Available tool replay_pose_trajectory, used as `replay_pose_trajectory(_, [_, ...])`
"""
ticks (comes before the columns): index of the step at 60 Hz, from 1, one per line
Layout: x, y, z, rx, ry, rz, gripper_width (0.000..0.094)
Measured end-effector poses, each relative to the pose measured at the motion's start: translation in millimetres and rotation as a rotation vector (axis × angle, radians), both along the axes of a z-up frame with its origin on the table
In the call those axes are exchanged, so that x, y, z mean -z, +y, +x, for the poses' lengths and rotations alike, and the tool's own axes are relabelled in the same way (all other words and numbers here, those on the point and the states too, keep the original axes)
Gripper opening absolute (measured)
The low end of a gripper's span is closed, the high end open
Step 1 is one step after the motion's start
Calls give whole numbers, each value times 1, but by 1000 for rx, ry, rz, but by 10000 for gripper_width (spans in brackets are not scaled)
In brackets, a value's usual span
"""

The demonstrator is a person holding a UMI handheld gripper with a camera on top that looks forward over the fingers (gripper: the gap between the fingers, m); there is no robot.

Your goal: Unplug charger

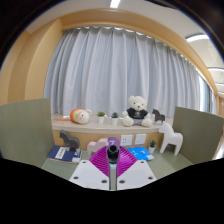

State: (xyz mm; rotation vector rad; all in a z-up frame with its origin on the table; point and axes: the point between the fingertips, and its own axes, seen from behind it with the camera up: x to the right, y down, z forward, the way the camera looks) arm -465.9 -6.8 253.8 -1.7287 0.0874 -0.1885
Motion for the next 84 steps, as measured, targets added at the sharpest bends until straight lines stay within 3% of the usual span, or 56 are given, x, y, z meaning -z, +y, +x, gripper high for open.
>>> replay_pose_trajectory(9, [70,14,87,57,3,-103,68])
replay_pose_trajectory(16, [152,15,129,51,43,-254,72])
replay_pose_trajectory(25, [231,13,144,12,107,-378,84])
replay_pose_trajectory(36, [279,6,142,-67,129,-472,124])
replay_pose_trajectory(38, [276,9,143,-75,130,-445,137])
replay_pose_trajectory(46, [282,5,147,-74,160,-478,242])
replay_pose_trajectory(52, [277,-3,157,-66,54,-529,539])
replay_pose_trajectory(58, [232,-4,151,-93,47,-466,714])
replay_pose_trajectory(69, [138,-33,140,-86,40,-346,846])
replay_pose_trajectory(84, [82,-127,105,-115,94,-282,847])
